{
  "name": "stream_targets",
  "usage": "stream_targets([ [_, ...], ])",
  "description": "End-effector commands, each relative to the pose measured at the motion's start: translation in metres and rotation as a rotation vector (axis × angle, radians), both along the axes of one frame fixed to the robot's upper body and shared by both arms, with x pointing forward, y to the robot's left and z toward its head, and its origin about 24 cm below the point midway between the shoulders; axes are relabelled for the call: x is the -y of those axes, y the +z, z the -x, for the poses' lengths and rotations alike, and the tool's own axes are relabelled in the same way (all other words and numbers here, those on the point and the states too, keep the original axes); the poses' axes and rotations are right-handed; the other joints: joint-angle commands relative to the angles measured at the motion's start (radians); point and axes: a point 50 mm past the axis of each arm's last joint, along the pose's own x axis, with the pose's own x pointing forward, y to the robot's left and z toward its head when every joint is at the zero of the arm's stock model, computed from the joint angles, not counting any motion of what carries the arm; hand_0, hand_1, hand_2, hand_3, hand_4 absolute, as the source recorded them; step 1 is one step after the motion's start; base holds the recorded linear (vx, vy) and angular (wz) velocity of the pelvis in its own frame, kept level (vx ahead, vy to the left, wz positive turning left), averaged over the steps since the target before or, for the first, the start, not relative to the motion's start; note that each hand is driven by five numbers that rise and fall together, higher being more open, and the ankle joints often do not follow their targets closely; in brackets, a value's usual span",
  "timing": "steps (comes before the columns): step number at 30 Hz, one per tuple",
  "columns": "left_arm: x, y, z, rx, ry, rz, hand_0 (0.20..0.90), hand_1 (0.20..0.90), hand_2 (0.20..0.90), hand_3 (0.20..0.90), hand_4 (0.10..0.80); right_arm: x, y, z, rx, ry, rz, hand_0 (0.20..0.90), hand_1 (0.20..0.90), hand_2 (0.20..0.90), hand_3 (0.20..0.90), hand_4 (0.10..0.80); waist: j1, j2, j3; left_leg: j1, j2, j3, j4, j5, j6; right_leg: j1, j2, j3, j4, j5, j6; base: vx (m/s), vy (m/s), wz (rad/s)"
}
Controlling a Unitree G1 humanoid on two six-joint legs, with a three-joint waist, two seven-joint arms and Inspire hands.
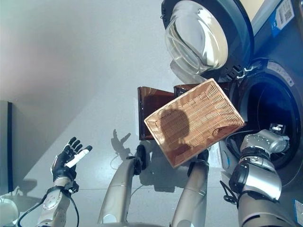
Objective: Pick up the clothes and place them into the washing machine
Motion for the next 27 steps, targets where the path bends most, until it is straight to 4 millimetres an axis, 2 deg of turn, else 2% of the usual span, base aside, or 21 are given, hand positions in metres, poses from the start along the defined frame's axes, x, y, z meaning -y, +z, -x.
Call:
stream_targets([
  [1,-0.037,0.024,0.006,0.086,0.054,-0.105,0.9,0.9,0.9,0.9,0.8,0.024,0.023,0.011,-0.169,0.12,0.319,0.9,0.9,0.9,0.9,0.8,-0.008,-0.022,-0.054,0.059,0.042,-0.044,-0.066,0.022,-0.076,0.001,0.0,0.04,-0.049,0.123,-0.01,0.0,0.0,0.0],
  [9,-0.036,0.025,0.007,0.107,0.047,-0.099,0.9,0.9,0.9,0.9,0.8,-0.002,0.0,-0.002,-0.223,0.24,0.342,0.9,0.9,0.9,0.9,0.8,-0.001,-0.029,-0.054,0.085,0.032,-0.046,-0.101,0.038,-0.074,0.042,-0.002,0.03,-0.099,0.143,-0.008,0.002,0.001,0.01],
  [16,-0.03,0.024,0.005,0.121,0.046,-0.083,0.9,0.9,0.9,0.9,0.8,-0.04,-0.026,-0.014,-0.27,0.389,0.36,0.9,0.9,0.9,0.9,0.8,-0.001,-0.053,-0.056,0.133,0.022,-0.049,-0.153,0.055,-0.073,0.108,-0.008,0.01,-0.175,0.173,-0.002,0.004,0.001,0.0],
  [18,-0.029,0.024,0.005,0.122,0.043,-0.083,0.9,0.9,0.9,0.9,0.8,-0.044,-0.029,-0.015,-0.271,0.405,0.36,0.9,0.9,0.9,0.9,0.8,-0.003,-0.056,-0.056,0.14,0.02,-0.051,-0.161,0.057,-0.073,0.121,-0.01,0.006,-0.189,0.178,-0.002,0.016,-0.008,0.01],
  [24,-0.026,0.021,0.003,0.121,0.05,-0.078,0.9,0.9,0.9,0.9,0.8,-0.082,-0.05,-0.023,-0.259,0.529,0.349,0.9,0.9,0.9,0.9,0.8,-0.003,-0.081,-0.067,0.206,0.012,-0.051,-0.224,0.074,-0.076,0.212,-0.019,-0.023,-0.279,0.209,0.003,0.049,-0.01,0.03],
  [27,-0.023,0.019,0.003,0.117,0.051,-0.074,0.9,0.9,0.9,0.9,0.8,-0.094,-0.057,-0.022,-0.264,0.57,0.349,0.9,0.9,0.9,0.9,0.8,-0.004,-0.089,-0.069,0.235,0.012,-0.055,-0.243,0.08,-0.077,0.251,-0.021,-0.034,-0.306,0.215,0.005,0.065,-0.018,0.01],
])
